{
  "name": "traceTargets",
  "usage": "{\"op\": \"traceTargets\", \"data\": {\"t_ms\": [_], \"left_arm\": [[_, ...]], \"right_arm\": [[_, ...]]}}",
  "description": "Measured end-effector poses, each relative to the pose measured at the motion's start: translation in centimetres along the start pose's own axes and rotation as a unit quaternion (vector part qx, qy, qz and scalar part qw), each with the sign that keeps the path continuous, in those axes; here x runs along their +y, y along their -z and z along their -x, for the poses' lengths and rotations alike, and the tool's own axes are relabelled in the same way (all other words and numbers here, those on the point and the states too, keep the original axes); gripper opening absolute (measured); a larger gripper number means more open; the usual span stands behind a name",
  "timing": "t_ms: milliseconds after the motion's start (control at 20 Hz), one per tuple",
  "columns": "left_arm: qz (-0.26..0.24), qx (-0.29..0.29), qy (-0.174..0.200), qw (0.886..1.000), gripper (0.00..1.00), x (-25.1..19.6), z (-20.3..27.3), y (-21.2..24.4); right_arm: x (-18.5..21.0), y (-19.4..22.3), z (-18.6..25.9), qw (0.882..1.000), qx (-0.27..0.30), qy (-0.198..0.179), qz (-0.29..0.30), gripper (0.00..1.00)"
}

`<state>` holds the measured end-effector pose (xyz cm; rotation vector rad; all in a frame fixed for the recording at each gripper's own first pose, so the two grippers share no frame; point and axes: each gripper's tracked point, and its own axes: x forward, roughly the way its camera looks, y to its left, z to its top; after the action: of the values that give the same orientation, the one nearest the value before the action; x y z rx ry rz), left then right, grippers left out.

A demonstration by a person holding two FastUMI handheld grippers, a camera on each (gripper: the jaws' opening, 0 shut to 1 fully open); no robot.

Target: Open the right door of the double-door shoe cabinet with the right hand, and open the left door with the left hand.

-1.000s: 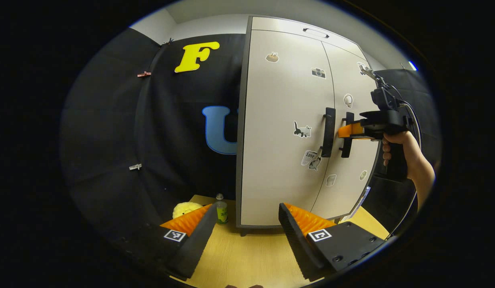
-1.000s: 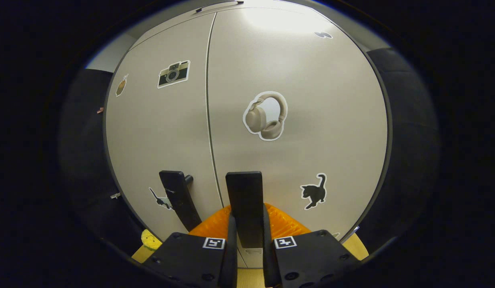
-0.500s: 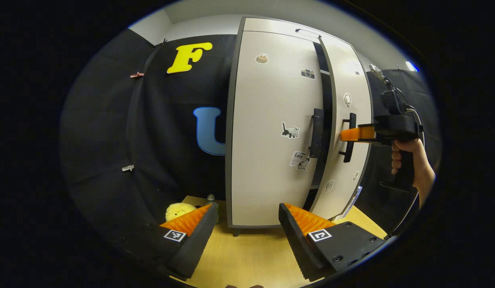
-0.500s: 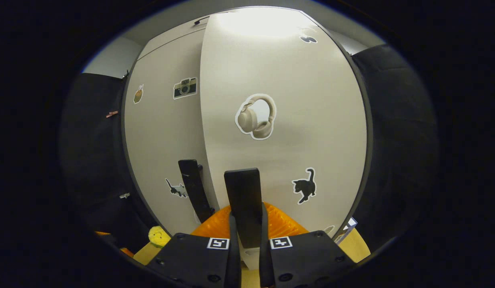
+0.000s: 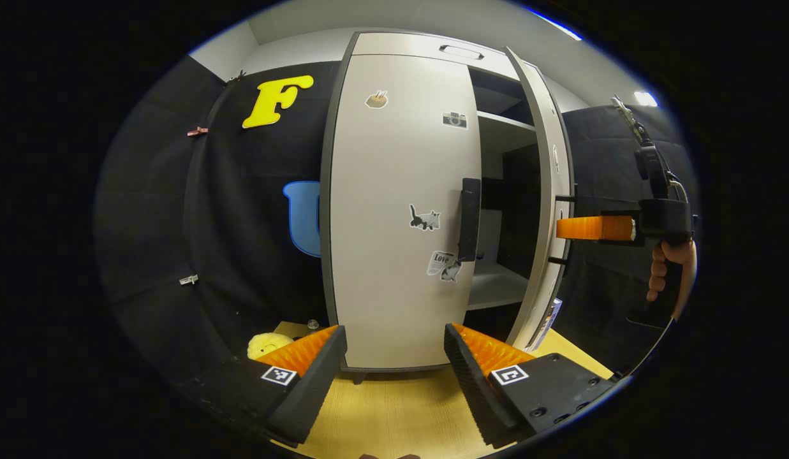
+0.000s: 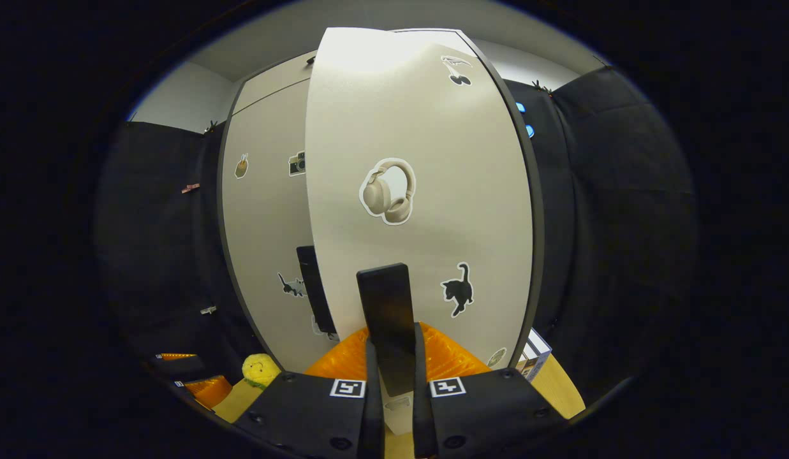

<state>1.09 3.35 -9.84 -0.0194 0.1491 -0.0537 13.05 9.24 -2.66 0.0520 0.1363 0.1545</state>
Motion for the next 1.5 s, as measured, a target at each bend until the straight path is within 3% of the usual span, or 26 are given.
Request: {"op": "traceTargets", "data": {"t_ms": [450,750,950,1100,1150,1200,1300,1400,1500], "left_arm": [[0.009,-0.006,-0.026,1.0,0.95,-1.2,1.3,-0.4],[0.016,-0.005,-0.025,1.0,0.95,-2.5,1.5,-0.1],[0.008,-0.006,-0.02,1.0,0.95,-3.5,1.5,0.0],[0.005,-0.002,-0.017,1.0,0.95,-4.2,1.0,0.2],[0.005,-0.002,-0.017,1.0,0.95,-4.4,0.9,0.2],[0.006,-0.002,-0.016,1.0,0.95,-4.6,0.8,0.1],[0.004,0.001,-0.013,1.0,0.95,-5.1,0.2,0.2],[-0.003,0.003,-0.009,1.0,0.95,-5.7,-0.3,0.2],[-0.007,0.003,-0.001,1.0,0.95,-6.4,-0.7,0.2]], "right_arm": [[-2.0,-0.3,2.6,1.0,0.003,0.002,0.007,0.22],[-5.9,-0.5,4.7,0.998,0.013,0.059,0.035,0.2],[-7.7,0.4,5.8,0.996,0.031,0.074,0.043,0.17],[-10.6,-0.4,6.5,0.99,0.022,0.119,0.066,0.17],[-12.1,-0.2,5.0,0.989,0.02,0.131,0.063,0.11],[-12.6,-0.5,6.0,0.991,0.018,0.127,0.047,0.05],[-13.6,-0.3,5.9,0.993,0.018,0.119,-0.008,0.05],[-13.1,-0.5,6.3,0.994,0.018,0.106,-0.011,0.05],[-13.5,-0.3,6.6,0.993,0.015,0.116,0.016,0.05]]}}
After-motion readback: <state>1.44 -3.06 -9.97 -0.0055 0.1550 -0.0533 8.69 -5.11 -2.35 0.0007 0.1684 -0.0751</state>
